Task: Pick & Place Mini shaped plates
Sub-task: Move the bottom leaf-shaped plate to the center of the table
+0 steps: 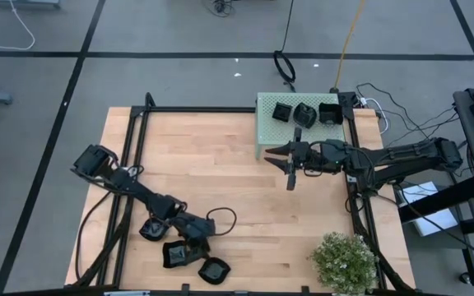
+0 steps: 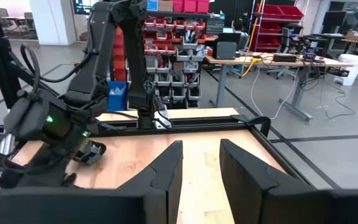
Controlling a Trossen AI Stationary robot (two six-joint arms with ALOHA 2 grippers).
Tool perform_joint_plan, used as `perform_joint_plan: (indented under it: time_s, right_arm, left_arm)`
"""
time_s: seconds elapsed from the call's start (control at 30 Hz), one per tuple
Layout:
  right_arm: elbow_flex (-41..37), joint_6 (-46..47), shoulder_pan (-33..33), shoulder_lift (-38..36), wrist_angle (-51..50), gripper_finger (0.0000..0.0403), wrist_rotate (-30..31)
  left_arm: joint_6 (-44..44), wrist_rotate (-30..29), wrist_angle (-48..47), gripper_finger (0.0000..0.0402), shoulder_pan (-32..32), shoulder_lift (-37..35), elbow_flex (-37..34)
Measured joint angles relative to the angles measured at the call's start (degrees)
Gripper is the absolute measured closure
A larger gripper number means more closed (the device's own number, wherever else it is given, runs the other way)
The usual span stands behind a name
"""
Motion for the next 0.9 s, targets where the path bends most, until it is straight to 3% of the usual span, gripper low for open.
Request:
perform_joint_plan:
  time_s: [0.1, 0.3, 0.73, 0.9]
  right_arm:
    - [0.0, 0.0, 0.0, 0.0, 0.0, 0.0309, 0.0]
    - [0.0, 0.0, 0.0, 0.0, 0.0, 0.0308, 0.0]
    - [0.0, -0.3, 0.0, 0.0, -0.1, 0.0308, 0.0]
    - [0.0, -0.4, 0.0, 0.0, -0.1, 0.0309, 0.0]
  left_arm:
    - [0.0, -0.3, 3.2, 0.0247, -1.0, 0.0, 0.0]
    - [-0.9, -6.1, 0.7, 0.0247, -3.9, 0.0, 0.0]
    - [-2.9, -12.6, 0.7, 0.0247, -6.5, 0.0, 0.0]
    - [-2.9, -13.0, 0.8, 0.0247, -6.6, 0.0, 0.0]
